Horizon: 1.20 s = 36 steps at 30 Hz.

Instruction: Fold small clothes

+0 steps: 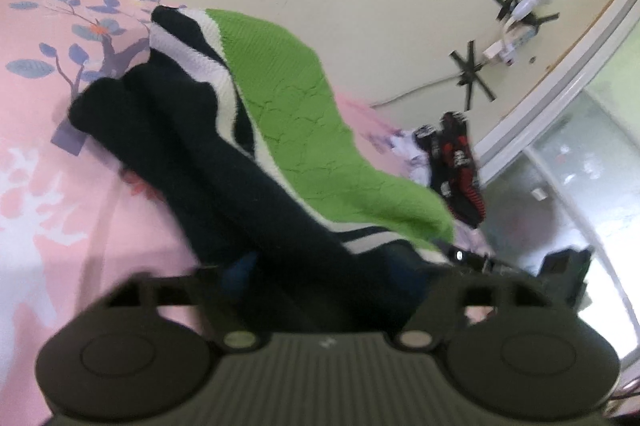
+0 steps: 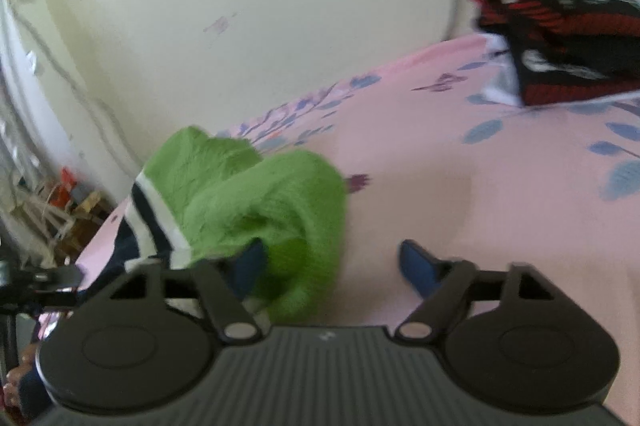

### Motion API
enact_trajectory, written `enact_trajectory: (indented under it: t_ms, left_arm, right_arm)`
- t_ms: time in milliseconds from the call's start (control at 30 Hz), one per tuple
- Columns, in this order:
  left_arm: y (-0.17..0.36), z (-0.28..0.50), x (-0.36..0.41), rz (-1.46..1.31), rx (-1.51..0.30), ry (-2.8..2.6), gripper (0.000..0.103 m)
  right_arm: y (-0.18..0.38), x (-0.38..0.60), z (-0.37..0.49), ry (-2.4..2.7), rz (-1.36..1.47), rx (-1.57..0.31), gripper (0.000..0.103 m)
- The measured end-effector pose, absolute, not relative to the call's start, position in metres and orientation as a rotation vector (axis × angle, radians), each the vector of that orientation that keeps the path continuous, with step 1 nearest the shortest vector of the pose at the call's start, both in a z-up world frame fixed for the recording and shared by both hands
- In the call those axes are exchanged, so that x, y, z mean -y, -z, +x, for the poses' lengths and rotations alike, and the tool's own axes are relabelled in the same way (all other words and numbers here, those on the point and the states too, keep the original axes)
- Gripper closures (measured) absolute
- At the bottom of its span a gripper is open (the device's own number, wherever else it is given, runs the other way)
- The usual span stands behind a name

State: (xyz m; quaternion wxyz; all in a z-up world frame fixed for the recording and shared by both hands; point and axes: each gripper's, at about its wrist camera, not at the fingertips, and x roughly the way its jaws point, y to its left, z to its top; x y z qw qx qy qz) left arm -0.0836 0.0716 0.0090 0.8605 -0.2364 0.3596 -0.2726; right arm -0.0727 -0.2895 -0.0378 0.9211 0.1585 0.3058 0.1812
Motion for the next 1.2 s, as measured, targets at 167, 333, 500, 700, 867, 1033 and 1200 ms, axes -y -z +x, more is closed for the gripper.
enact_trajectory:
  t_ms: [167,333,500,700,867,1033,1200]
  left_arm:
    - [-0.031,-0.108,-0.079,-0.539,-0.686,0.625,0.095]
    - [-0.082,-0.161,-0.065,-0.451,-0.423,0.787,0.093]
    - [-0.07,-0.163,-0.082,-0.444,-0.449,0.652,0.046]
    - [-0.026,-0.116,-0.12,-0.611,-0.649,0.479,0.031]
    - [-0.017,-0.074,-0.112,-0.637,-0.674,0.454,0.02]
    - [0.0,-0.042,-0.079,-0.608,-0.747,0.437,0.066]
    - [-0.009,-0.066,-0.073,-0.551,-0.713,0.459,0.094]
  right_arm:
    - [-0.028,0.273,-0.034,-0.334,0.157,-0.437,0.103]
    - [-0.115,0.261,0.009,-0.198,0.072,-0.145,0.101]
    - [-0.088,0.274,0.007,-0.267,0.132,-0.295,0.047]
    - [-0.007,0.302,-0.06,-0.279,0.074,-0.487,0.04]
    - [0.033,0.319,-0.081,-0.238,0.203,-0.606,0.017]
    - [0.043,0.298,-0.084,-0.326,0.209,-0.619,0.069]
    - [0.018,0.308,-0.08,-0.138,0.06,-0.523,0.103]
